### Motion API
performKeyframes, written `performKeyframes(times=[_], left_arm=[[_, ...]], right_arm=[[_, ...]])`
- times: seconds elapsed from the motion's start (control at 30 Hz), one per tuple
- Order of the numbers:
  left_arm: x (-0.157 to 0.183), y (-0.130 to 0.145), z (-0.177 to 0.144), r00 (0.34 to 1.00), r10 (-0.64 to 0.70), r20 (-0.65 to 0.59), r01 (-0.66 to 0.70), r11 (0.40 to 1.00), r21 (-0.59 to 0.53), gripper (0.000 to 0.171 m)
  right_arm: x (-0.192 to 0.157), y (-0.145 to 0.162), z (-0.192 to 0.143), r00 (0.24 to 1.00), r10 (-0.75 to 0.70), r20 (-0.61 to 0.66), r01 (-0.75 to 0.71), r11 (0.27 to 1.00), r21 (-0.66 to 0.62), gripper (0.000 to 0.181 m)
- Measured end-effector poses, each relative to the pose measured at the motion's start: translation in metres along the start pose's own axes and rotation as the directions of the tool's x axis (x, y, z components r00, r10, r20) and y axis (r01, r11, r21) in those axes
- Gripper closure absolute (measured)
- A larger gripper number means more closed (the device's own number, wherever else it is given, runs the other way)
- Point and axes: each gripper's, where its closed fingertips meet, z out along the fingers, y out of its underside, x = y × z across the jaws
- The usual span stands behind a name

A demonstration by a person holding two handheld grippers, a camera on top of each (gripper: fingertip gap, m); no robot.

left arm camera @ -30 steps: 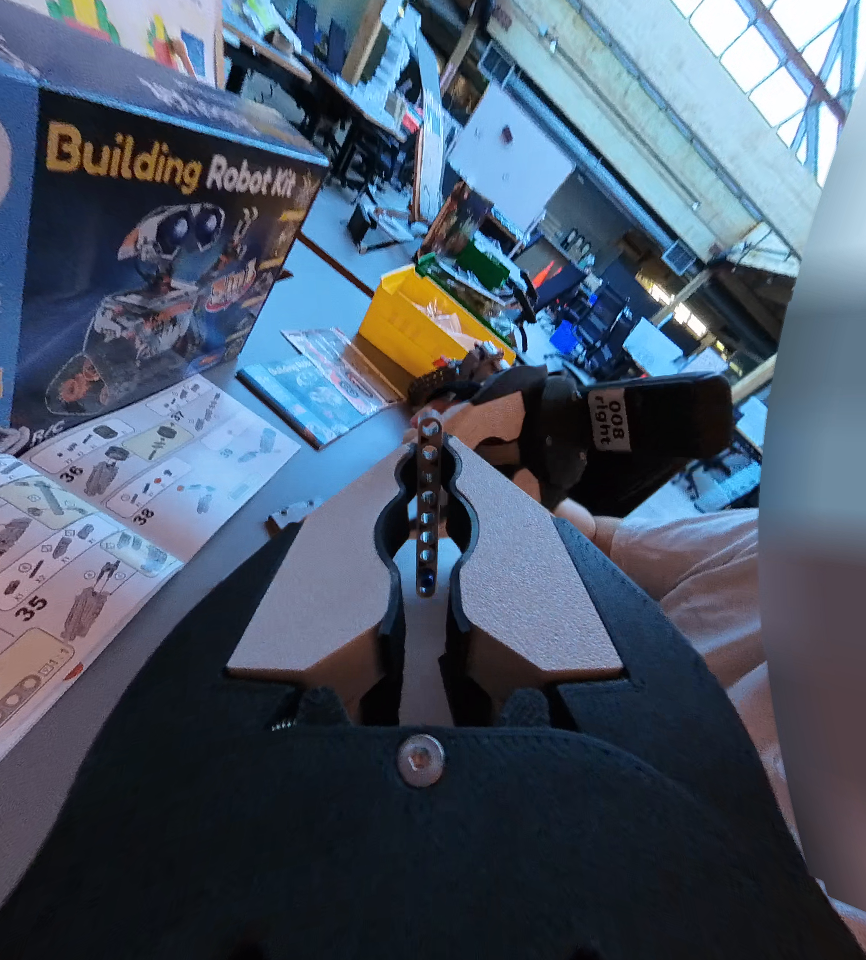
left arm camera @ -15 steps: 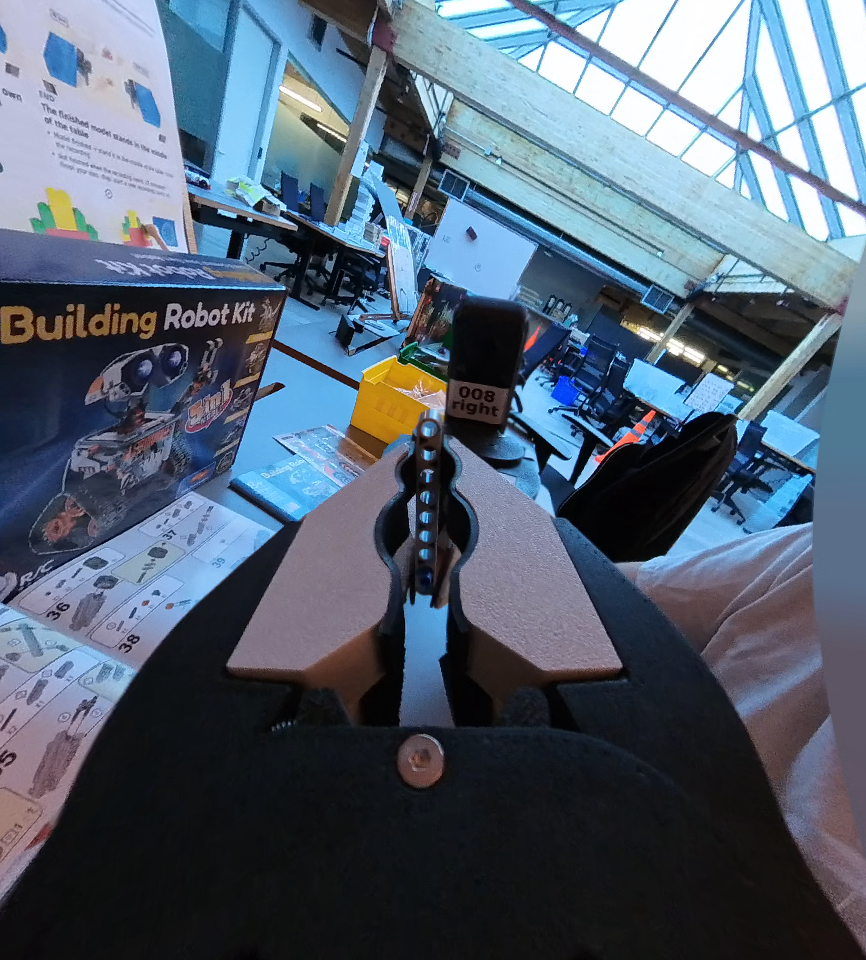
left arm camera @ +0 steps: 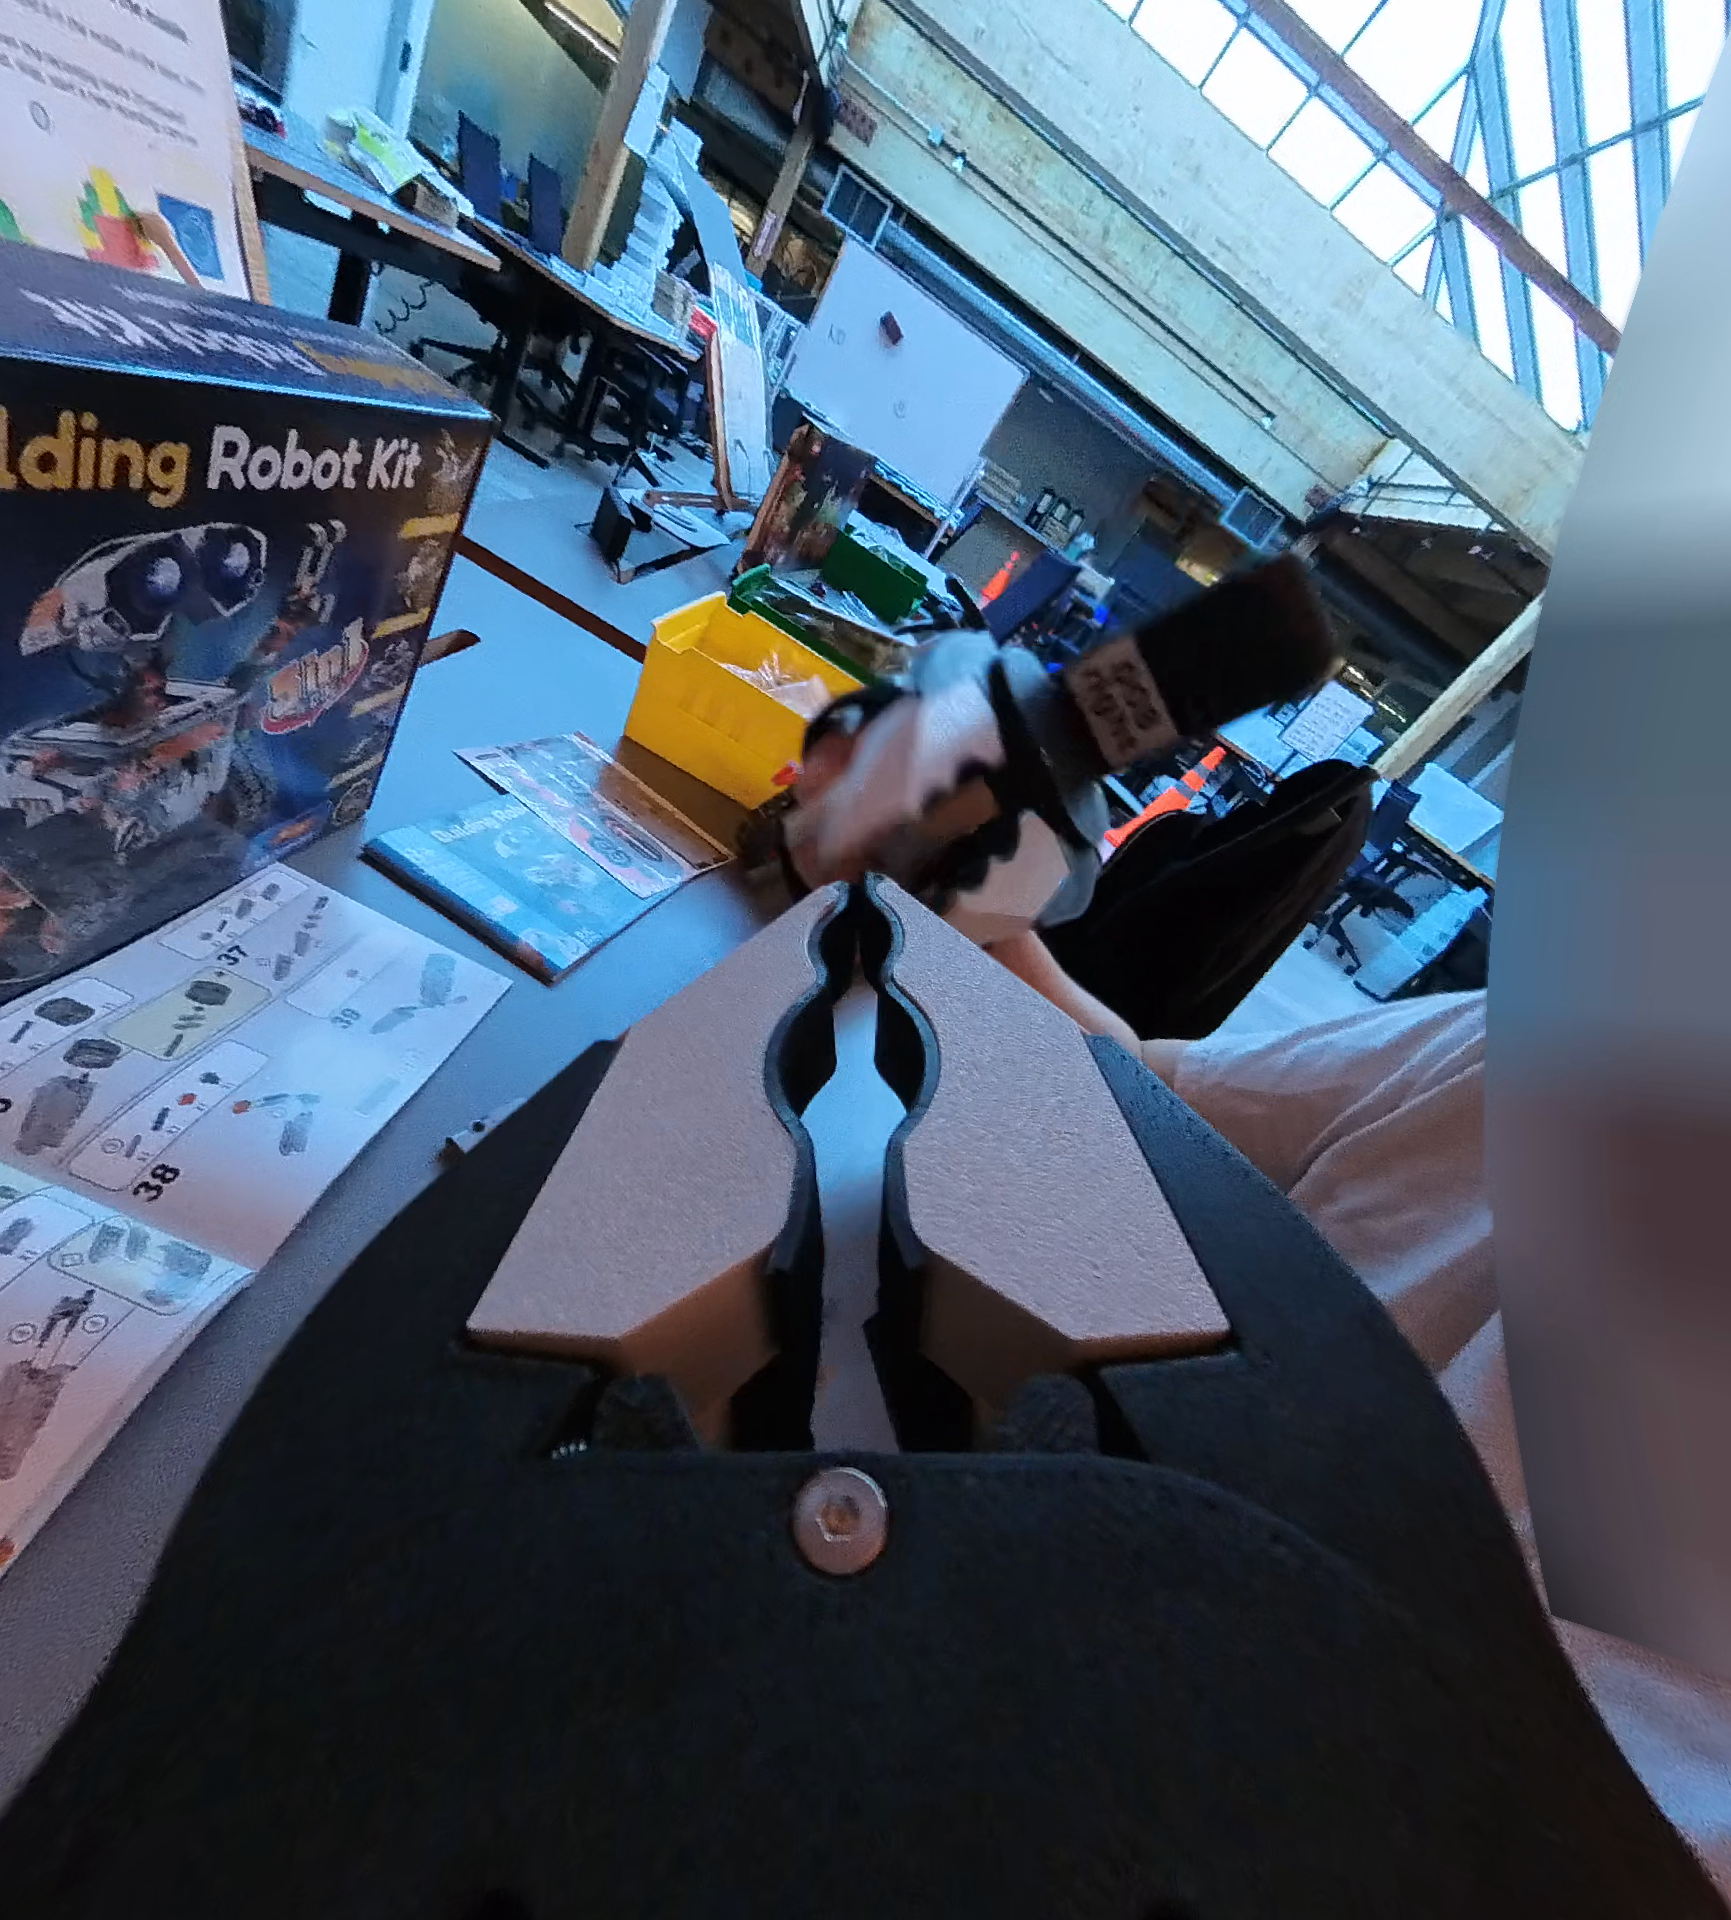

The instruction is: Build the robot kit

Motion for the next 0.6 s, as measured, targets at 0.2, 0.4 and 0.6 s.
performKeyframes(times=[0.2,0.4,0.6], left_arm=[[-0.029,0.015,0.001,0.991,0.02,0.133,-0.009,0.997,-0.083,0.171],[-0.033,-0.013,-0.037,0.964,0.069,0.258,-0.071,0.997,0.0,0.158],[-0.022,-0.025,-0.056,0.958,0.089,0.271,-0.1,0.995,0.027,0.157]], right_arm=[[-0.011,0.056,0.012,0.988,0.119,0.102,-0.093,0.97,-0.225,0.175],[-0.096,0.096,0.02,0.863,0.207,0.461,-0.012,0.921,-0.39,0.152],[-0.113,0.149,0.074,0.901,0.184,0.392,0.006,0.901,-0.435,0.15]])
